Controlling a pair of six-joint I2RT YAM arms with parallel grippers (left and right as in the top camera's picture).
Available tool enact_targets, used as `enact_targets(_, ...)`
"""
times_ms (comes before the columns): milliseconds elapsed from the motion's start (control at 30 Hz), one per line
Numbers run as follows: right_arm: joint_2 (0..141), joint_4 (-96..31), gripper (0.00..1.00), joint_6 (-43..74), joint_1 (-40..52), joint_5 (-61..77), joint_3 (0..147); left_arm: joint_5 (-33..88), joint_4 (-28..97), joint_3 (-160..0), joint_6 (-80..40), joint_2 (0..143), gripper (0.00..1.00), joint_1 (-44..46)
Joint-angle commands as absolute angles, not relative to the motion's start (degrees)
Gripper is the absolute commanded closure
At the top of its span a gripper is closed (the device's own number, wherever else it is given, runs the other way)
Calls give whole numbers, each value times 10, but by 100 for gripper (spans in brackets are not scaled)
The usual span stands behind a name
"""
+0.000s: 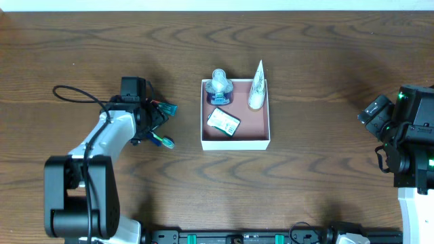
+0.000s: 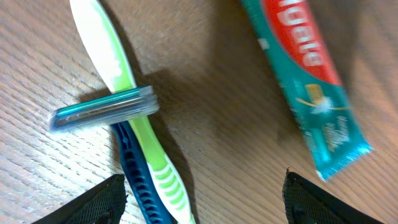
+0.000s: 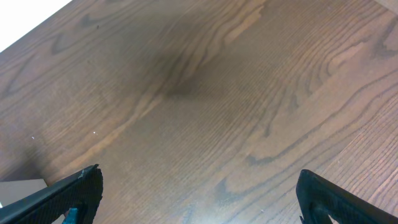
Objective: Pack container
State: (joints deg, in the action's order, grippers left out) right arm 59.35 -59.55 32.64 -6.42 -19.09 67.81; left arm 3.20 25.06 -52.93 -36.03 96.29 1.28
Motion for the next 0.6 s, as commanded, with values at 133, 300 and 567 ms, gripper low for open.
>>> enact_targets(133, 594, -596, 1, 334, -68, -199, 681, 36, 240, -536, -311, 918, 19, 10)
enact_targets(300, 594, -596, 1, 334, -68, -199, 681, 36, 241, -536, -311, 925, 19, 10)
enact_targets(567, 595, -596, 1, 334, -68, -199, 681, 36, 243, -534, -311, 939, 19, 10)
